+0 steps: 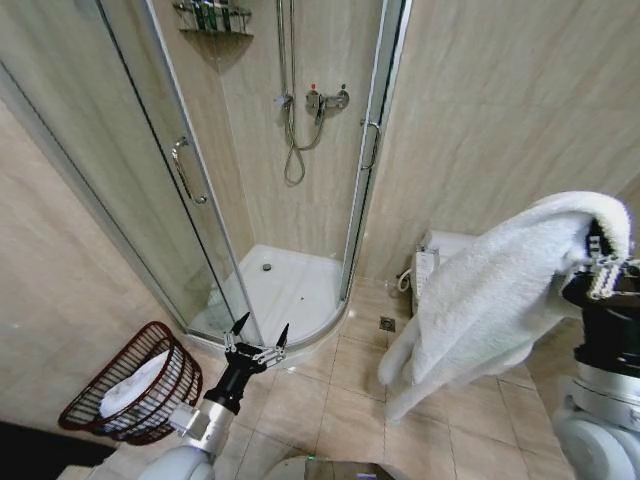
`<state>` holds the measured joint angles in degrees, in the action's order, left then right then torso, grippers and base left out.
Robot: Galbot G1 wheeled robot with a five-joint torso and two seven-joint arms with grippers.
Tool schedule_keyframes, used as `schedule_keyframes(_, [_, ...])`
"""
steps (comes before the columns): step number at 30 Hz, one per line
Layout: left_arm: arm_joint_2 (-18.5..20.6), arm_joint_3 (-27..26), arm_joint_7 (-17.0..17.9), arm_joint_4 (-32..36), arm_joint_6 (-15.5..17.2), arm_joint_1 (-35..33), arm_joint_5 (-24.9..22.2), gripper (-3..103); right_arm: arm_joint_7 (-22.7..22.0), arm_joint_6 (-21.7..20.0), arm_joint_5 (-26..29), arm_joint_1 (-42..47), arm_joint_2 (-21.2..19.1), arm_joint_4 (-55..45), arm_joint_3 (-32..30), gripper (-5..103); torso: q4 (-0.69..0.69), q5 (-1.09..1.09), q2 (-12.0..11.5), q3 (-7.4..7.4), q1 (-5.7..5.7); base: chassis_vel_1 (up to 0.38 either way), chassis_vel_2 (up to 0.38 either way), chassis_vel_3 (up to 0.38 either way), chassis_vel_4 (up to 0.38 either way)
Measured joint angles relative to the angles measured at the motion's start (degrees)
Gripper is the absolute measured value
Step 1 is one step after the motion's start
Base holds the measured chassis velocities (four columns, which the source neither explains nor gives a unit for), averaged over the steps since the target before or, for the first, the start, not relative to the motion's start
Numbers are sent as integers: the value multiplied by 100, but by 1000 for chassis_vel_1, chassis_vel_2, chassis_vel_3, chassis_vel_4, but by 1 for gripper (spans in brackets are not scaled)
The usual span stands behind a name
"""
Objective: Discard the used towel into the hamper.
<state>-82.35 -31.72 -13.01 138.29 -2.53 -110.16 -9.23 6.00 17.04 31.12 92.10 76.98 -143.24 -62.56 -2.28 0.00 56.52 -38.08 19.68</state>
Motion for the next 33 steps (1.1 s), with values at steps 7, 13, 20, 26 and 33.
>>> schedule_keyframes(7, [0,0,0,0,0,0,0,100,-2,0,1,9,-37,0,-14,3,0,0,187,-109,80,0,0,0,0])
schedule_keyframes(13, [0,0,0,0,0,0,0,100,-22,0,26,4,-34,0,-31,3,0,0,367,-210,159,0,0,0,0])
schedule_keyframes(20, [0,0,0,0,0,0,0,100,-28,1,65,6,-24,0,-44,3,0,0,561,-317,246,0,0,0,0])
schedule_keyframes(26, [0,0,0,0,0,0,0,100,-35,15,78,7,-25,0,-48,3,0,0,728,-411,319,0,0,0,0])
schedule_keyframes(33, [0,0,0,0,0,0,0,100,-35,28,91,7,-17,0,-58,3,0,0,925,-518,409,0,0,0,0])
